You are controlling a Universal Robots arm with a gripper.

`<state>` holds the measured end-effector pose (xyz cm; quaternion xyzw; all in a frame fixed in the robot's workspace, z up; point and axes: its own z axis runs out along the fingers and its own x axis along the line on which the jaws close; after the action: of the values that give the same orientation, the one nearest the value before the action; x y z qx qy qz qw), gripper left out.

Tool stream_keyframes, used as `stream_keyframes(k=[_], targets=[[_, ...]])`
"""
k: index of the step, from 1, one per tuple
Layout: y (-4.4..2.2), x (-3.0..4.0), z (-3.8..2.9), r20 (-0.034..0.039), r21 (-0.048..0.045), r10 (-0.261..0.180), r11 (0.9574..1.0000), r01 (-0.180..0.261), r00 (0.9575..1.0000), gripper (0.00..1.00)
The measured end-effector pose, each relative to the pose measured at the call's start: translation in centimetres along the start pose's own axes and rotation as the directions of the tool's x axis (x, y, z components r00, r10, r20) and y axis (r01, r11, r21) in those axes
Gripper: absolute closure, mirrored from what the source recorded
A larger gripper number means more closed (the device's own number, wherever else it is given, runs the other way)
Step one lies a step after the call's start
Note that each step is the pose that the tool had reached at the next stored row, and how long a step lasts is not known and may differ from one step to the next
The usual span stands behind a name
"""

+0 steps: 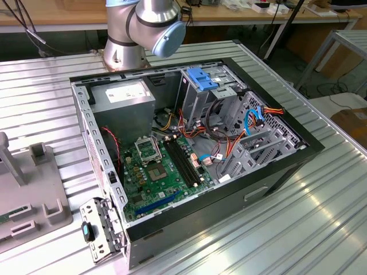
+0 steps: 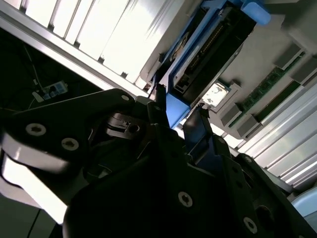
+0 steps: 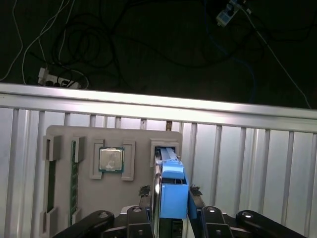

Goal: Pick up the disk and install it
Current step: 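Pick up the disk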

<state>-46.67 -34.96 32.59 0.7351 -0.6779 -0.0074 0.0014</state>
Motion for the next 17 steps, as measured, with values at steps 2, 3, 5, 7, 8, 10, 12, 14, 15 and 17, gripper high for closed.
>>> stream_keyframes(k=[2, 3, 5, 7, 8, 10, 12, 14, 15, 17], targets=[[0.01, 0.04, 0.24, 0.0000, 0.0000, 0.000, 1.0000, 0.000, 1.0000, 0.58], [0.01, 0.04, 0.25, -0.0001, -0.0003, 0.000, 1.0000, 0.000, 1.0000, 0.58], [0.00, 0.05, 0.51, 0.0000, 0.0000, 0.000, 1.0000, 0.000, 1.0000, 0.58], [0.06, 0.06, 0.92, -0.0001, 0.0000, -0.003, 1.0000, 0.003, 1.0000, 0.58], [0.08, 0.05, 0.94, -0.0001, 0.0002, -0.003, 1.0000, 0.003, 1.0000, 0.58], [0.20, 0.05, 1.09, -0.0001, 0.0017, -0.004, 1.0000, 0.004, 1.0000, 0.58], [0.24, 0.05, 1.30, -0.0006, 0.0061, -0.007, 1.0000, 0.007, 1.0000, 0.58], [0.25, 0.04, 1.46, -0.0009, 0.0083, -0.008, 0.9999, 0.008, 1.0000, 0.58], [0.26, 0.05, 1.53, -0.0009, 0.0084, -0.009, 0.9999, 0.009, 1.0000, 0.58], [0.27, 0.04, 1.57, -0.0009, 0.0084, -0.009, 0.9999, 0.009, 1.0000, 0.58]])
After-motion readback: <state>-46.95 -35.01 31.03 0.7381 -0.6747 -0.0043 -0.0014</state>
